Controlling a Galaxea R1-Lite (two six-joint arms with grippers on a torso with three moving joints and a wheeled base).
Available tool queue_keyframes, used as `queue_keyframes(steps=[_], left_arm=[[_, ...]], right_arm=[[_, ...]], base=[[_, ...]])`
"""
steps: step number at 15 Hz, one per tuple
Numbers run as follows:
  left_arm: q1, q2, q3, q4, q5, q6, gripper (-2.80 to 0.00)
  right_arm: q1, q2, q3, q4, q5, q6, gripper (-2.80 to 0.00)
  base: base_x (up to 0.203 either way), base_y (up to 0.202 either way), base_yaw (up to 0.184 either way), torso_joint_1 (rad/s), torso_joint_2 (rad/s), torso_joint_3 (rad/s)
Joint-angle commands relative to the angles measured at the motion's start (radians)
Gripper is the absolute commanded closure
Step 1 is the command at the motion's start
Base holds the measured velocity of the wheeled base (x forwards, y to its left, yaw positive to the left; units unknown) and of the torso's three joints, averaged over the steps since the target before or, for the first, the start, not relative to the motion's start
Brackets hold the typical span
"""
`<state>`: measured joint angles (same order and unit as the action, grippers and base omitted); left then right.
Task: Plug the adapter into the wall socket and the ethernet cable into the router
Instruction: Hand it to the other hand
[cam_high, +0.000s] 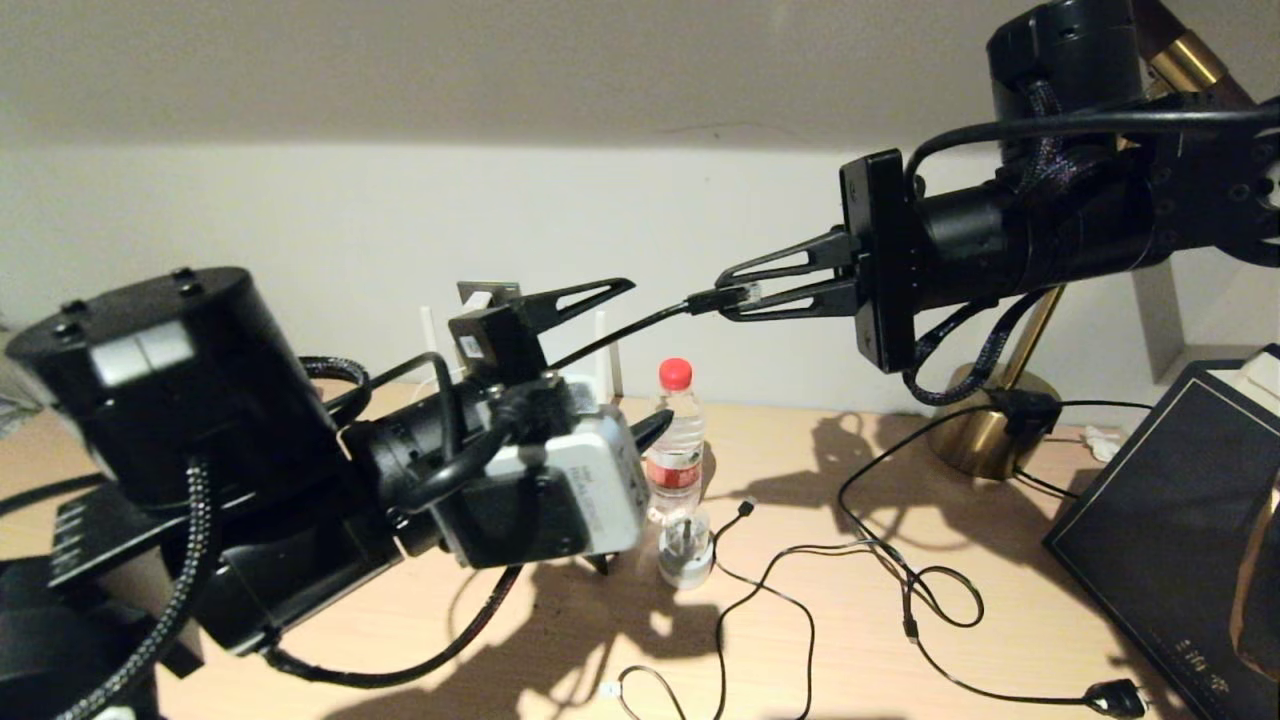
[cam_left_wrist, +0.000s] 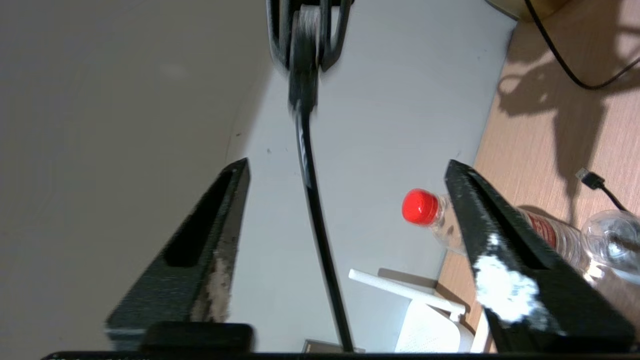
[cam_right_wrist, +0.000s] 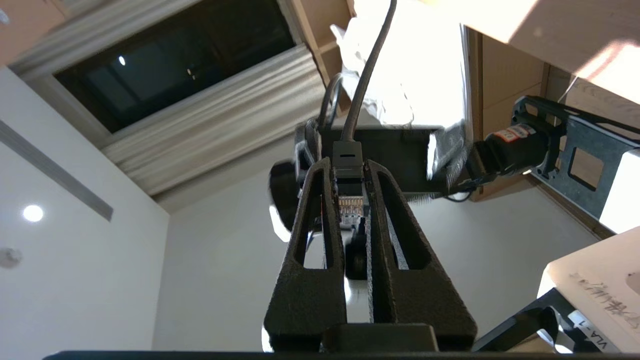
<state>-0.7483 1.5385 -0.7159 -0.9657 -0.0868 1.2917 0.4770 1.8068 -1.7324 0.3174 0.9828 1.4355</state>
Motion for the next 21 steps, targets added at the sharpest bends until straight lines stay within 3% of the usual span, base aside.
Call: queue_keyframes(steps=[1, 3, 9, 11, 21], left_arm=[[0.036, 0.004, 0.050, -0.091, -0.102, 0.008, -2.80], [0.037, 0.009, 0.025, -0.096, -0.153, 0.007, -2.80], [0.030, 0.086, -0.009, -0.208, -0.185, -0.005, -2.80], [0.030, 0.093, -0.008, -0.230, -0.185, -0.036, -2.80], [0.020, 0.119, -0.036, -0.303, -0.183, -0.038, -2.80]], right_arm=[[-0.001, -0.001, 0.007, 0.002, 0.008, 0.008, 0.00], [0.000, -0.001, 0.008, 0.002, 0.008, 0.008, 0.00], [-0.001, -0.010, 0.020, 0.002, 0.008, 0.006, 0.00], [-0.003, -0.014, 0.020, 0.002, 0.008, 0.006, 0.00], [-0.021, 0.003, -0.006, 0.002, 0.048, 0.001, 0.00]], base=[[0.000, 0.000, 0.000, 0.000, 0.00, 0.000], [0.000, 0.000, 0.000, 0.000, 0.00, 0.000], [0.000, 0.000, 0.000, 0.000, 0.00, 0.000], [0.000, 0.000, 0.000, 0.000, 0.00, 0.000], [0.000, 0.000, 0.000, 0.000, 0.00, 0.000]])
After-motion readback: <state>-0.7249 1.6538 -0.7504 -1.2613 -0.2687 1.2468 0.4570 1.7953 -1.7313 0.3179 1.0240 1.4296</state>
